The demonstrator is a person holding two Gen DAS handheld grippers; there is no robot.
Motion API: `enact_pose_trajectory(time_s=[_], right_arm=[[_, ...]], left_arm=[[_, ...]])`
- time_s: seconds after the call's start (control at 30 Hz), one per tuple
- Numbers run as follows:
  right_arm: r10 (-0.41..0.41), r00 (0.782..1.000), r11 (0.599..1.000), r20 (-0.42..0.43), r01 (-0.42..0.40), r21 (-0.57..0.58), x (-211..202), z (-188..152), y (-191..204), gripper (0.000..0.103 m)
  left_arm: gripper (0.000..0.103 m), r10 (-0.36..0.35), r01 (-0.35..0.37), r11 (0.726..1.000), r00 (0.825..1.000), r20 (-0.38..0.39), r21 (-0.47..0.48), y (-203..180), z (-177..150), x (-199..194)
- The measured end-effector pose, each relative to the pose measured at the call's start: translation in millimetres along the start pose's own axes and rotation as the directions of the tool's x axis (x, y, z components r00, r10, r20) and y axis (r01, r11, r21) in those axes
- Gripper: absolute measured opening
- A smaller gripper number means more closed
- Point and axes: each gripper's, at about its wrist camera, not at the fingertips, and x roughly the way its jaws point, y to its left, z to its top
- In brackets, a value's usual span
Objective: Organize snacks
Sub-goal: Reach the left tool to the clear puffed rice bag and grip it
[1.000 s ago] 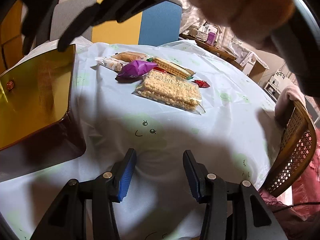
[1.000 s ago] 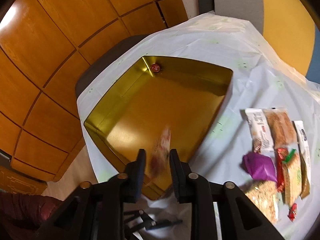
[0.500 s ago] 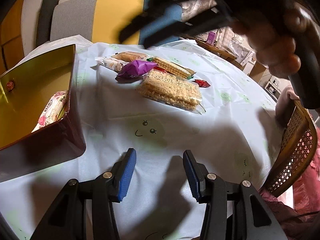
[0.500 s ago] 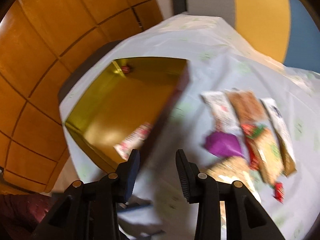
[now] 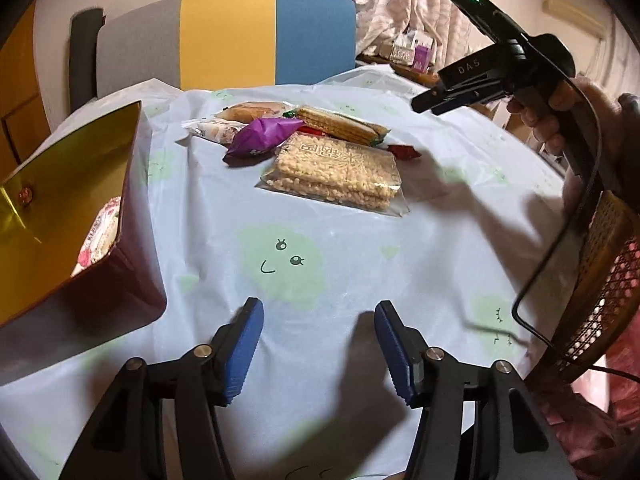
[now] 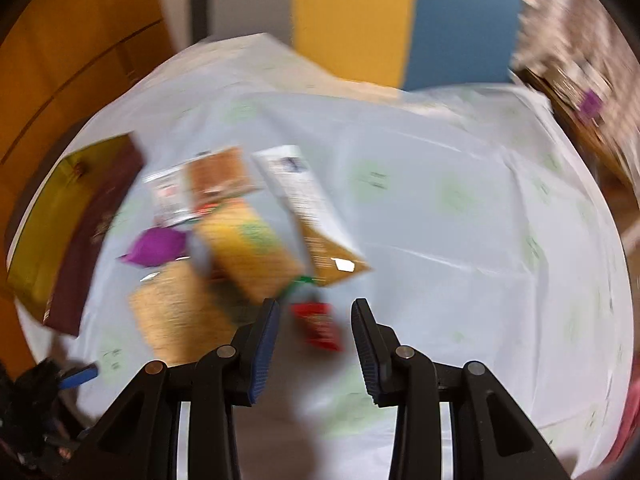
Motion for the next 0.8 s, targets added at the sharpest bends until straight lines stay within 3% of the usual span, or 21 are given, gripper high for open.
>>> enact_pose_trajectory(time_s=[0.1, 0.13, 0.2, 0.43, 0.63, 0.8], right_arm=[[0.012, 1.0, 0.991, 0.026, -0.015, 0.131, 7.8, -10.4, -33.6, 0.038], [-0.01, 1.0, 0.985, -0.008, 0.011, 0.17, 13.5, -12.8, -43.4, 0.038], [-0.041, 0.999, 0.981, -0.002, 0.04, 0.192, 12.2, -11.4, -47.4, 0.038], [-0.006, 1.0, 0.985, 0.022, 0.002, 0.172, 3.7, -9.4, -39.8, 0.038], [0.011, 0.998, 0.98, 0.056, -0.022, 0.197, -0.4, -11.1, -43.8, 0.039], [0.014, 0.997, 0.978, 0.075, -0.029, 0.209, -4.2, -8.3, -45.5, 0.039]], left_arm=[[0.059, 0.02, -0.021, 1.0, 0.999, -0.042, -0.02, -2.0, 6.9, 1.5], [0.059, 0.01, -0.012, 0.999, 0.999, -0.051, -0.036, -1.4, 9.2, 1.5], [0.059, -0.019, 0.014, 0.997, 0.998, -0.06, -0.074, -1.8, 15.8, 0.0], [0.059, -0.05, 0.031, 0.984, 0.993, -0.105, -0.177, -8.9, 57.6, 10.1], [0.061, -0.09, 0.024, 0.935, 0.982, -0.169, -0.355, -0.2, 100.9, 37.0], [0.077, -0.088, -0.015, 0.889, 0.975, -0.204, -0.458, 3.0, 126.7, 57.2]])
